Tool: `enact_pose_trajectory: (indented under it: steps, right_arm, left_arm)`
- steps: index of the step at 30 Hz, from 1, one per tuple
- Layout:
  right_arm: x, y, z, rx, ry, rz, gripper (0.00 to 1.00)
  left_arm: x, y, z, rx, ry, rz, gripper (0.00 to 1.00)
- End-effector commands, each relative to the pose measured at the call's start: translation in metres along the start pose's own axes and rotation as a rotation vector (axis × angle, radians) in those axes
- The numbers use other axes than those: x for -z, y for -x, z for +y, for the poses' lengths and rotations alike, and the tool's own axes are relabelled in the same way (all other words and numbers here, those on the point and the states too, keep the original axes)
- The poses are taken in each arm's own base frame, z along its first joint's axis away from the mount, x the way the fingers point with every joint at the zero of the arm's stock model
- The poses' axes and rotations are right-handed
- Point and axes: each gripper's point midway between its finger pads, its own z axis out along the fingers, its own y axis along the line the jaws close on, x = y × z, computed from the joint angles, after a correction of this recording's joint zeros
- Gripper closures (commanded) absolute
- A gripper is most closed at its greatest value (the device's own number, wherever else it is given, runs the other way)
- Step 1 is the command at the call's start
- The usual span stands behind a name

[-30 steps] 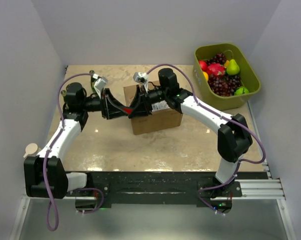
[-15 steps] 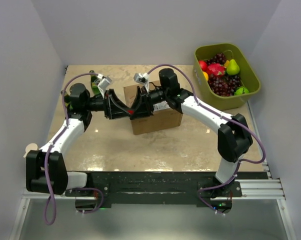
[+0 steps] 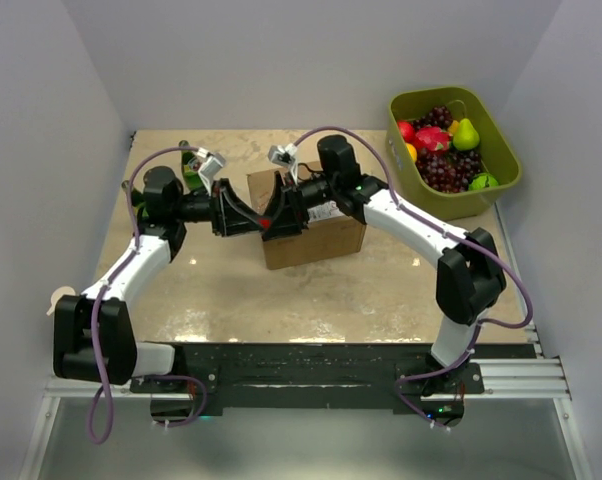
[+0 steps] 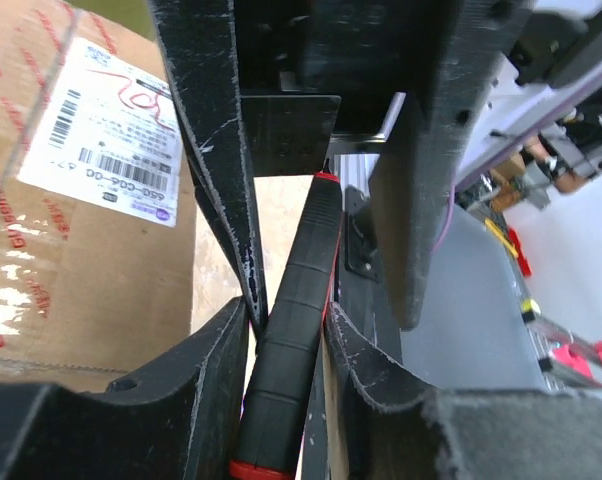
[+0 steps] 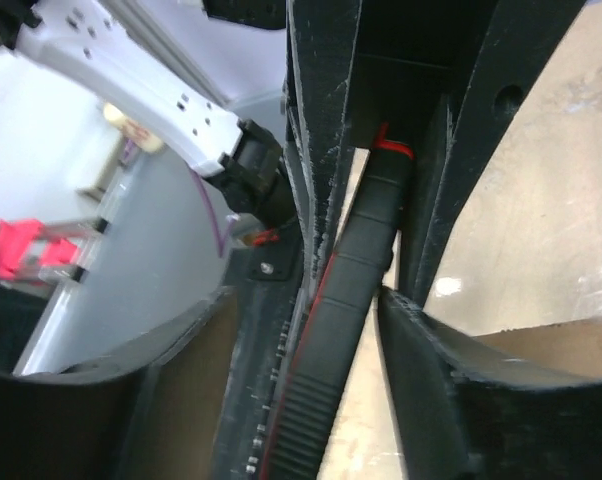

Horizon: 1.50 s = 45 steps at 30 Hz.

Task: Unpack the express box
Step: Cut the express box at the center of the board.

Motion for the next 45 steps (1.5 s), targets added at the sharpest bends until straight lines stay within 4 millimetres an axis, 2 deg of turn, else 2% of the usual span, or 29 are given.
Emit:
enact_pose_trajectory:
  steps: [1, 2, 3, 4, 5, 7, 11, 12, 15, 16, 20, 23, 28, 31, 34, 40, 45]
  right_arm:
    - [0.051, 0.115, -0.024, 0.225, -0.267, -0.244, 0.2]
    - [0.06, 0.126, -0.03, 0.241, -0.297, -0.264, 0.14]
    - [0.075, 0.132, -0.039, 0.236, -0.334, -0.262, 0.13]
    - [0.082, 0.138, -0.045, 0.24, -0.356, -0.258, 0.09]
    - [0.094, 0.149, -0.057, 0.261, -0.402, -0.259, 0.08]
    - [0.103, 0.152, -0.072, 0.296, -0.459, -0.251, 0.08]
    - [0.132, 0.133, -0.139, 0.34, -0.764, -0.172, 0.12]
    - [0.135, 0.124, -0.152, 0.326, -0.8, -0.155, 0.18]
    - [0.14, 0.099, -0.173, 0.319, -0.857, -0.092, 0.28]
    - [0.138, 0.082, -0.179, 0.3, -0.856, -0.061, 0.32]
    - [0.123, 0.045, -0.184, 0.271, -0.826, 0.009, 0.39]
    - [0.112, 0.022, -0.18, 0.255, -0.799, 0.05, 0.41]
    - [0.105, -0.018, -0.181, 0.209, -0.798, 0.135, 0.41]
    - [0.105, -0.035, -0.181, 0.175, -0.805, 0.157, 0.39]
    - [0.106, -0.042, -0.181, 0.157, -0.813, 0.166, 0.38]
    - [0.108, -0.056, -0.187, 0.136, -0.84, 0.194, 0.35]
    - [0.112, -0.066, -0.192, 0.113, -0.874, 0.208, 0.35]
  left_arm:
    - [0.01, -0.001, -0.024, 0.026, -0.066, 0.04, 1.0]
    - [0.014, 0.001, -0.02, 0.043, -0.047, 0.029, 1.0]
    - [0.023, 0.006, -0.015, 0.07, -0.016, 0.011, 1.0]
    - [0.027, 0.008, -0.01, 0.09, 0.01, -0.002, 1.0]
    - [0.038, 0.014, 0.002, 0.106, 0.07, -0.034, 1.0]
    - [0.048, 0.019, 0.014, 0.143, 0.144, -0.054, 1.0]
    - [0.072, 0.026, 0.032, 0.19, 0.264, -0.08, 1.0]
    - [0.076, 0.028, 0.031, 0.207, 0.273, -0.087, 1.0]
    - [0.092, 0.036, 0.032, 0.221, 0.329, -0.144, 1.0]
    - [0.097, 0.039, 0.035, 0.225, 0.357, -0.167, 1.0]
    - [0.119, 0.053, 0.038, 0.239, 0.445, -0.297, 1.0]
    - [0.12, 0.058, 0.036, 0.264, 0.445, -0.401, 1.0]
    - [0.128, 0.06, 0.054, 0.292, 0.505, -0.476, 1.0]
    - [0.132, 0.065, 0.064, 0.297, 0.507, -0.515, 1.0]
    - [0.136, 0.074, 0.071, 0.267, 0.531, -0.548, 1.0]
    - [0.147, 0.079, 0.081, 0.258, 0.621, -0.601, 1.0]
    - [0.15, 0.065, 0.09, 0.327, 0.673, -0.604, 1.0]
